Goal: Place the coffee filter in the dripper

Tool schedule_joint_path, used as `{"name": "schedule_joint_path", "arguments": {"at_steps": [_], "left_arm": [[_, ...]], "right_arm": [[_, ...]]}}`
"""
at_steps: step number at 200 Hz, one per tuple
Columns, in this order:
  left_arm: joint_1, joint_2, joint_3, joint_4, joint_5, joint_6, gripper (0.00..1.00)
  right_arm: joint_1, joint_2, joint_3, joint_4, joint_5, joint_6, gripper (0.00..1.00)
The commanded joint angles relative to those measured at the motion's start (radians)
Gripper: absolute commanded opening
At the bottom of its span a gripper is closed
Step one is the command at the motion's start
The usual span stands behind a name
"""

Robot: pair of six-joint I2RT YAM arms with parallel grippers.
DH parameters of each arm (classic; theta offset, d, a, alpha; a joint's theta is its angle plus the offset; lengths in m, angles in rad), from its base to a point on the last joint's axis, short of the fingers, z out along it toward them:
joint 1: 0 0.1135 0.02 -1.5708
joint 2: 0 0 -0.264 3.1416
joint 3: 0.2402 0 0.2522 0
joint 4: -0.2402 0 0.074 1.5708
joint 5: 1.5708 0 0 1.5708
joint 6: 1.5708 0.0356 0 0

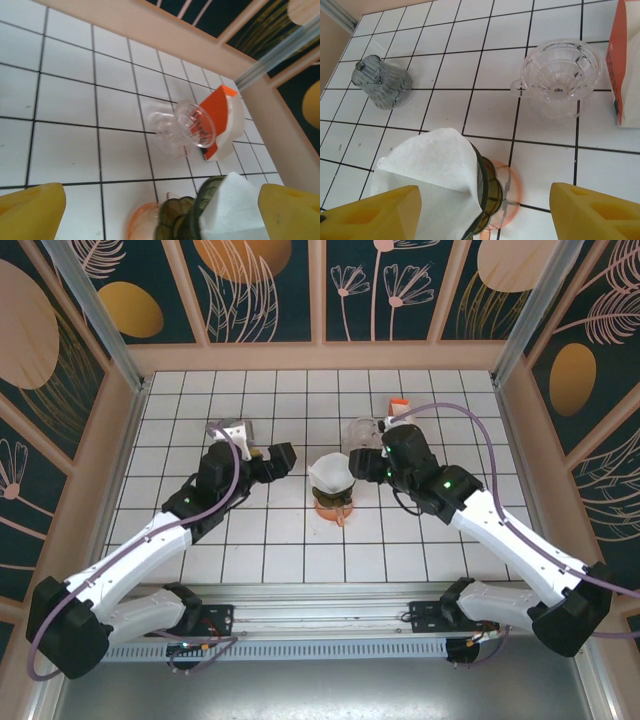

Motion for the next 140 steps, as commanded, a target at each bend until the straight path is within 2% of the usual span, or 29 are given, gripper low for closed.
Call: {"name": "schedule_joint_path", "arguments": {"at_steps": [1,61,140], "left_arm": [[0.034,-0.026,-0.056,-0.009,-0.029,-0.059,0.98],[0.069,0.113,-0.156,0.061,0.023,-0.123,0.90],[0.060,0.382,-0.107,0.206,0.186,-0.129,0.87]], "right_arm": [[0.001,-0.051,-0.044,0.030,0.036,0.039,0.69],[0.002,-0.122,-0.090,0.041,0.058,0.052,0.69],[-0.003,-0.174,-0.103,0.038,0.116,0.050,0.68]]}}
